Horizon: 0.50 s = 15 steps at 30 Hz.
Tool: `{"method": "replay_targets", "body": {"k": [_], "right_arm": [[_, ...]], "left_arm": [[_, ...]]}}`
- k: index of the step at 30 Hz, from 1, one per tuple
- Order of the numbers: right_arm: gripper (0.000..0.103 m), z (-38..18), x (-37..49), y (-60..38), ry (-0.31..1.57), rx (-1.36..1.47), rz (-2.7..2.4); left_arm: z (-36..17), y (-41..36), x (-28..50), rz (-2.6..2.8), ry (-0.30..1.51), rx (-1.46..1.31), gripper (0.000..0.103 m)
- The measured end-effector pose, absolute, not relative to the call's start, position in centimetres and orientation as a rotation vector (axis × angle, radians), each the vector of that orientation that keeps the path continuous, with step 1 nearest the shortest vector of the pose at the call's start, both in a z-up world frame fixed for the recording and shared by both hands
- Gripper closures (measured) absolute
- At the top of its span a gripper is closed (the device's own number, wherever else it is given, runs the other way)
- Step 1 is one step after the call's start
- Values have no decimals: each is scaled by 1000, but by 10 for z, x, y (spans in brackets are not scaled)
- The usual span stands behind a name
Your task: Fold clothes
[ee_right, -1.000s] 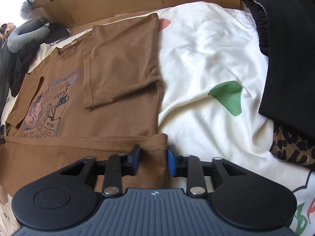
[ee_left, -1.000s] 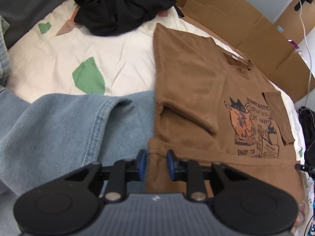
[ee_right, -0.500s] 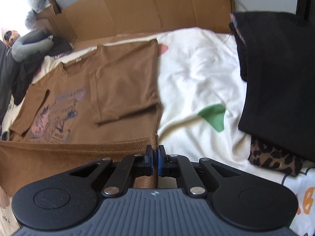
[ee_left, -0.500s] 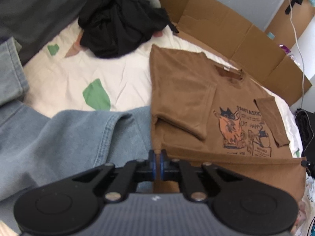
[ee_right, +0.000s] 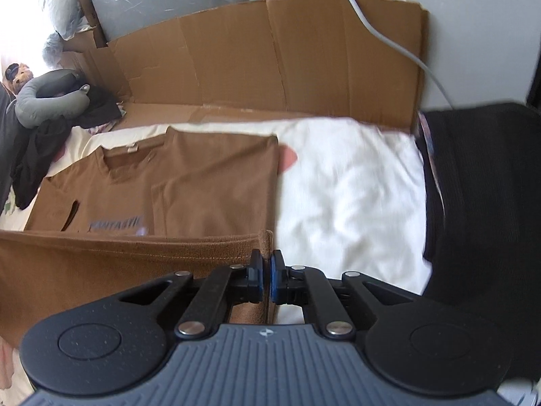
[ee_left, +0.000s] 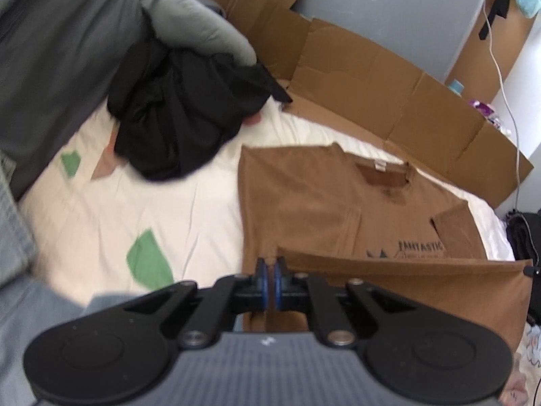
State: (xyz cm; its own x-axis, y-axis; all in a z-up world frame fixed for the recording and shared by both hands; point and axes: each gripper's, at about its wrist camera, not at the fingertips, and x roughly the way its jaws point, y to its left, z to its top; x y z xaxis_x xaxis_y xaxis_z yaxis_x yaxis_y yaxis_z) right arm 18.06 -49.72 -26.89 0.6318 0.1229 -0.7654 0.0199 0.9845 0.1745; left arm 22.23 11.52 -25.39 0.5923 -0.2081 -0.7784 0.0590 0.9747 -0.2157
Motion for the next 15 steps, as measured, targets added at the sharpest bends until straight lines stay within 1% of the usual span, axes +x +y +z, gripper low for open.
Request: {"method": "replay_targets", "body": {"k": [7, 15], "right_arm": [[100, -253, 230, -488, 862, 131, 59], [100, -219, 265, -482, 817, 99, 58]], "left_arm": [[-242, 118, 265, -138, 900, -166, 99], [-219, 115, 290, -131, 861, -136, 99]]}}
